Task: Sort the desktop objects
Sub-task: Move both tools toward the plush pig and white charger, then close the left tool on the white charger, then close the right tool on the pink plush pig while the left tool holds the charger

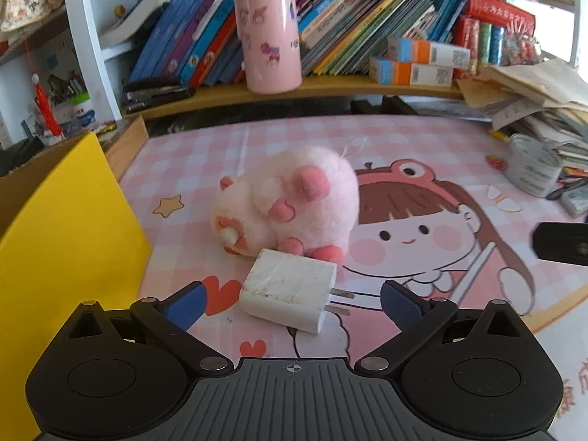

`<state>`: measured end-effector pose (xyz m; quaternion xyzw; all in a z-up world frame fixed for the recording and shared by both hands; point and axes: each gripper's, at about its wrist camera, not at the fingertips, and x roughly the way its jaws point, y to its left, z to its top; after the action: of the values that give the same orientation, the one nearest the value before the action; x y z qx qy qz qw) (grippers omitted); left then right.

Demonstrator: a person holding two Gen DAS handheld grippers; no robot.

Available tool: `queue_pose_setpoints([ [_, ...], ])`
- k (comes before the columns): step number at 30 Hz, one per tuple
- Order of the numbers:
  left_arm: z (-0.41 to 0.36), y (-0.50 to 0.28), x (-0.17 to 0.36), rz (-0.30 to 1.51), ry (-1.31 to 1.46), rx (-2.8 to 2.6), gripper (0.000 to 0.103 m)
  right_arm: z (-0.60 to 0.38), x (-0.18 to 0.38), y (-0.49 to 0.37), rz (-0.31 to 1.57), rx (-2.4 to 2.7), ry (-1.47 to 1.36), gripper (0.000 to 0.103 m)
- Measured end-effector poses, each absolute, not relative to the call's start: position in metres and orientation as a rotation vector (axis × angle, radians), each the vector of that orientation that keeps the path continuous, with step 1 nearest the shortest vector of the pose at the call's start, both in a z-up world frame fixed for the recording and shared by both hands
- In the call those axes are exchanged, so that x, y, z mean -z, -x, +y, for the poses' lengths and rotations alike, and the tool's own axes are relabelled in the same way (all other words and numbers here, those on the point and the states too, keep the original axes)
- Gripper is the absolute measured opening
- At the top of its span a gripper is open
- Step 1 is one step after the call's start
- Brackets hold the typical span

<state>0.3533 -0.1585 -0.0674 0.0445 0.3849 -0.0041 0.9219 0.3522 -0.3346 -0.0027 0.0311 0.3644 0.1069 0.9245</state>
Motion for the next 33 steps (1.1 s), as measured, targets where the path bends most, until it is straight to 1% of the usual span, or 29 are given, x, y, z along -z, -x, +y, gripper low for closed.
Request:
queue_pose_setpoints([
  [4,-0.158,-0.362,0.073,0.805,-0.105,0.010,0.099,-0.337,0.005,-0.354,0.761,-0.216,-0.076,0.090],
  [6,-0.158,-0.365,0.075,0.815,-0.104,0.020,0.090,-0.337,0.006,-0.355,0.764,-0.217,-0.078,0.090],
  [7,-0.159,-0.366,0.076,0.821,-0.106,0.025,0.087,-0.336,0.006,-0.354,0.764,-0.218,-0.079,0.090],
  [8,-0.159,-0.367,0.078,0.826,-0.107,0.030,0.077,-0.336,0.007,-0.355,0.766,-0.221,-0.081,0.090],
  [9,-0.158,-0.367,0.079,0.827,-0.101,0.043,0.072,-0.336,0.007,-0.355,0.767,-0.223,-0.082,0.090],
  [16,-0.158,-0.359,0.075,0.820,-0.096,0.084,0.072,-0.329,0.006,-0.358,0.764,-0.241,-0.074,0.090],
  [25,-0.152,-0.325,0.050,0.778,-0.040,0.108,0.072,-0.313,0.006,-0.369,0.754,-0.306,-0.028,0.090],
  [33,-0.138,-0.279,0.028,0.770,0.027,0.095,0.072,-0.264,0.010,-0.400,0.737,-0.524,0.126,0.090],
])
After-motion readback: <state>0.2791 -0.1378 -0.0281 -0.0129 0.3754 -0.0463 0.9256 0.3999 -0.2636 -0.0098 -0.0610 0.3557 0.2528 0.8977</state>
